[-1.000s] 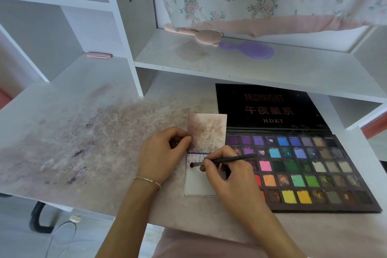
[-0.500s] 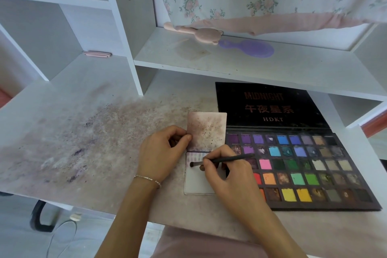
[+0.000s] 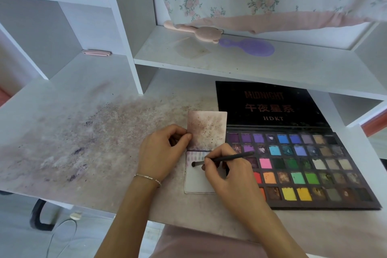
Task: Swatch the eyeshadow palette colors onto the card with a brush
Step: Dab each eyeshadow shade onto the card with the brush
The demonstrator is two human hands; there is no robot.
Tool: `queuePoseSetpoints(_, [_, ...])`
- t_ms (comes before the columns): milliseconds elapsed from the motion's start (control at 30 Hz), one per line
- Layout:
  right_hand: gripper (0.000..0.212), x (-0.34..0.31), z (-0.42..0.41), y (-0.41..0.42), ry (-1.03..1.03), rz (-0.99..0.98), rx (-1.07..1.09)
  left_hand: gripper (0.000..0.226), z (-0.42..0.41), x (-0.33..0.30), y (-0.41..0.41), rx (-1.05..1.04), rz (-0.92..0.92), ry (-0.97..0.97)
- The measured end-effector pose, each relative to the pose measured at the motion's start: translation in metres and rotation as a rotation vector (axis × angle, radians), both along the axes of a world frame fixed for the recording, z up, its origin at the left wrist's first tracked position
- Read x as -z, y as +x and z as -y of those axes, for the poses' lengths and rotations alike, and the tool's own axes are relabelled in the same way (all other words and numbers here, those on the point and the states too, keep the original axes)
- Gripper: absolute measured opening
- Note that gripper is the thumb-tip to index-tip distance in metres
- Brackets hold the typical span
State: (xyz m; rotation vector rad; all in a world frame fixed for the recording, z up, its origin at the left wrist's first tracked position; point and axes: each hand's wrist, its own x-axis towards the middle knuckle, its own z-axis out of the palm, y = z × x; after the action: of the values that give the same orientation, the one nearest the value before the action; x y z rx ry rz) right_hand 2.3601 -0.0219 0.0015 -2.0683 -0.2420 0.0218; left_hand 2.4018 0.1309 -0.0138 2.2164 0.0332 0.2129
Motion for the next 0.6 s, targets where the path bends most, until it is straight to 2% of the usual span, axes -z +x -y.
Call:
queuePoseSetpoints(467, [0.016,0.003,-0.0011,0.0012,-0.029,0.004,-0.006,0.018,0.0,-0.0007,0.0003,0.001,-0.001,0.005])
queuePoseSetpoints(600, [0.015,0.0028,0.0024,0.0004,0.03,0.021,0.046,0.015,0.0,-0.0006,0.0,0.001,-0.009,0.004])
